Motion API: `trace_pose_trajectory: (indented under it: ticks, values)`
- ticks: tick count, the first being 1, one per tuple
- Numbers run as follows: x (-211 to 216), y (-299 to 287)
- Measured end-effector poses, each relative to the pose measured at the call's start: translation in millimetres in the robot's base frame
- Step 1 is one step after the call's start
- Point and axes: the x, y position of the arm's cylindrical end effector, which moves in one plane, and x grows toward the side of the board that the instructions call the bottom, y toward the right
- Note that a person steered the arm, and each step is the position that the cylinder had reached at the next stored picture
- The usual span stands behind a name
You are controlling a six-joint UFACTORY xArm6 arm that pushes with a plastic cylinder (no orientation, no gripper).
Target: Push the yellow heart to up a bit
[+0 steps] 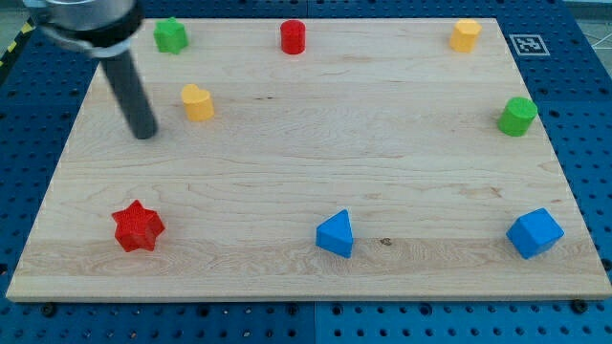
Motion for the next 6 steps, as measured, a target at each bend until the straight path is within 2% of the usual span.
trace_pose_trajectory:
  ticks: [1,5,6]
  values:
    - [-17.7,-10.4]
    - [-27.6,105.3]
    - [-27.6,84.4]
